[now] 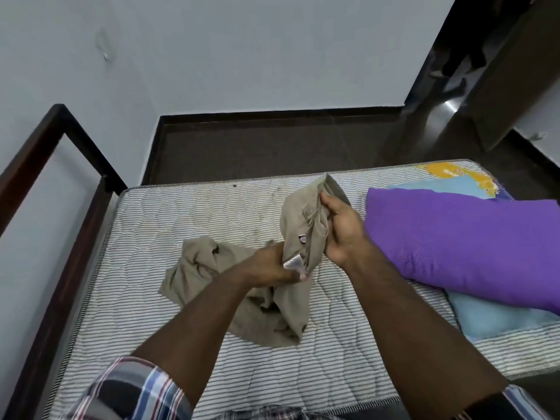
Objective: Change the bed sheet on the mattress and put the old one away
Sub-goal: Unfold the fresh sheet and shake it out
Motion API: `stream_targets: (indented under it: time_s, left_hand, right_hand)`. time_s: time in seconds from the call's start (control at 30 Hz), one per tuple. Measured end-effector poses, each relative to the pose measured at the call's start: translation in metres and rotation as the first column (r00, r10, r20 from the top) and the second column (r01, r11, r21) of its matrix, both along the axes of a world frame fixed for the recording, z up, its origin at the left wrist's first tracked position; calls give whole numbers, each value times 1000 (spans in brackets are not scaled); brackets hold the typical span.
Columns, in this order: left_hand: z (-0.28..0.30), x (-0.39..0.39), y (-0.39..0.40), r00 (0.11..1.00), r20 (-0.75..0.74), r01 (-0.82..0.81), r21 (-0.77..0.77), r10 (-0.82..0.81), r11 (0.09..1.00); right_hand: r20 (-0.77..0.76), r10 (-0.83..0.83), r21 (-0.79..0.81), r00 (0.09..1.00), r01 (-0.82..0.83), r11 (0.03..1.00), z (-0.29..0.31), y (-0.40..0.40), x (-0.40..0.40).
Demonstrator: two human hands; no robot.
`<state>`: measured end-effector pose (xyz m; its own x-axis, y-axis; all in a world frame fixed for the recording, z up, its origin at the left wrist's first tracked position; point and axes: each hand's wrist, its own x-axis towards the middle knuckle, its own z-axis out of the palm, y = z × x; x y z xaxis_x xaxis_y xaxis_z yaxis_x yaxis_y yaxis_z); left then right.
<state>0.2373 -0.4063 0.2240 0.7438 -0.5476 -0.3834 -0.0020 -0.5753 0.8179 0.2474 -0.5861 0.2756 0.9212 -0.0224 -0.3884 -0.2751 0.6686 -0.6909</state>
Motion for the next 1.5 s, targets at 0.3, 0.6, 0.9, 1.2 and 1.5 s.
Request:
stream_targets:
  time_s: [0.3,0.6,0.9,1.2,1.5]
  left_hand:
    - [10,9,-8,959,64,-253,-242,275,937]
    - [26,3,-44,877,223,-330,-365,426,870]
    - [37,12,-35,888,36,-392,-464,459,795]
    - [39,10,-15,806,-394,-578,-360,442,732]
    - [46,22,-7,652,-500,-758,-401,570,514]
  right_hand:
    - [-1,-114,72,993,114,991,15,-40,19]
    - [-60,-79,-36,995,76,996,11,-17,3]
    - [104,276,-63,955,-271,961,1,-5,-17]
    - [-6,327,-414,945,-300,859,-10,7,-21]
    - [-131,443,-698,887,-399,594,17,-18,-16]
